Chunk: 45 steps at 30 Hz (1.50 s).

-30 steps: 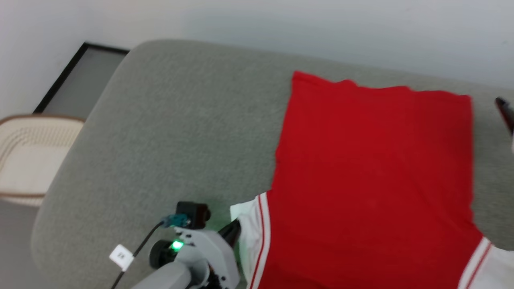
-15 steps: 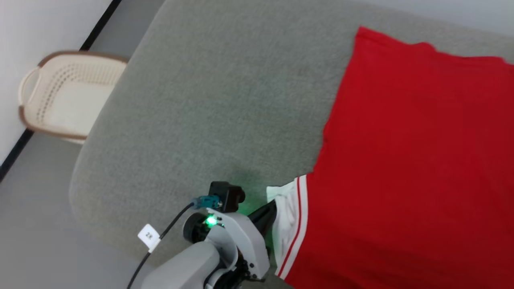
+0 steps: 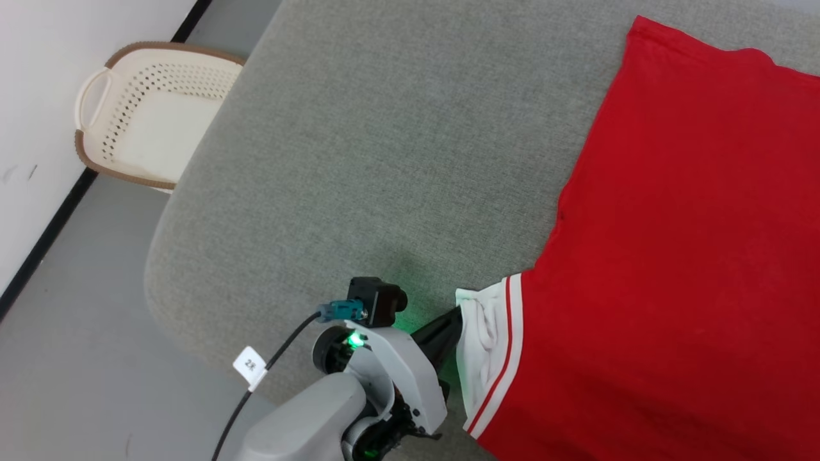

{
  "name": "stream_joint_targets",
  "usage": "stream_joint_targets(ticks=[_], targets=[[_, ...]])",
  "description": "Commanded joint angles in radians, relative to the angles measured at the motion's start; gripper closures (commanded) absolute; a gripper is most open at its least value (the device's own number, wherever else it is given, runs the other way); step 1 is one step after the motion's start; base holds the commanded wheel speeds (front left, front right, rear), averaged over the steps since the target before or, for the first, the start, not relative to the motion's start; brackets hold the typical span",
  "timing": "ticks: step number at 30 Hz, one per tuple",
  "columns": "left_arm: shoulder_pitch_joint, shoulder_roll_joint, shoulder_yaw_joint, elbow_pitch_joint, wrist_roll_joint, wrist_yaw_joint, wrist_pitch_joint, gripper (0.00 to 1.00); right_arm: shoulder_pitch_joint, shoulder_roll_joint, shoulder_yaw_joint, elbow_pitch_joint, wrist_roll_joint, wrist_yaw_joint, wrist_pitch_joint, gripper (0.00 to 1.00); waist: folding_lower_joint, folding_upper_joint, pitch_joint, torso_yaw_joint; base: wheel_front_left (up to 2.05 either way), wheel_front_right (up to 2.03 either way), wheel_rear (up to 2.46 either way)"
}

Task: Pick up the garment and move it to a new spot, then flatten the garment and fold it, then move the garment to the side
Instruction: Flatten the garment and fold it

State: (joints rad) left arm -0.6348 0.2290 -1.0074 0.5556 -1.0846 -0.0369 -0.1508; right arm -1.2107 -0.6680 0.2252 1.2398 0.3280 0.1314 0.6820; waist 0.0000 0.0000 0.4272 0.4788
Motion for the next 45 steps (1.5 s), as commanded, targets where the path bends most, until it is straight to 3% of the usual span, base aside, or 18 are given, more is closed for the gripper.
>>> stream_joint_targets(ticks=[1,11,25,30,38,45], targets=[[0.024,0.043,0.002,0.073,-0.010,0.027,0.016,1.00,0.052,0.031,0.002,0.050,-0.021,-0.002,0.009,1.00,0.0000,0.0000,-0.005,-0.008,0.00,0.00,0.00],[0.038,0.068,0.005,0.124,-0.032,0.019,0.048,1.00,0.007,0.100,-0.011,0.039,-0.062,-0.001,-0.059,1.00,0.0000,0.0000,-0.079,-0.074,0.00,0.00,0.00],[0.067,0.134,0.014,0.085,-0.067,0.024,0.109,1.00,0.060,0.152,0.024,-0.038,0.027,-0.001,-0.116,1.00,0.0000,0.0000,-0.186,-0.163,0.00,0.00,0.00],[0.086,0.157,0.021,0.071,-0.085,0.032,0.122,1.00,0.107,0.162,0.080,-0.134,0.086,-0.002,-0.156,1.00,0.0000,0.0000,-0.211,-0.201,0.00,0.00,0.00],[0.131,0.194,0.037,0.045,-0.107,0.055,0.117,1.00,0.256,0.116,0.192,-0.359,0.220,-0.002,-0.199,1.00,0.0000,0.0000,-0.247,-0.264,0.00,0.00,0.00],[0.169,0.215,0.048,0.014,-0.122,0.075,0.103,1.00,0.466,0.038,0.169,-0.557,0.341,-0.002,-0.158,1.00,0.0000,0.0000,-0.264,-0.316,0.00,0.00,0.00]])
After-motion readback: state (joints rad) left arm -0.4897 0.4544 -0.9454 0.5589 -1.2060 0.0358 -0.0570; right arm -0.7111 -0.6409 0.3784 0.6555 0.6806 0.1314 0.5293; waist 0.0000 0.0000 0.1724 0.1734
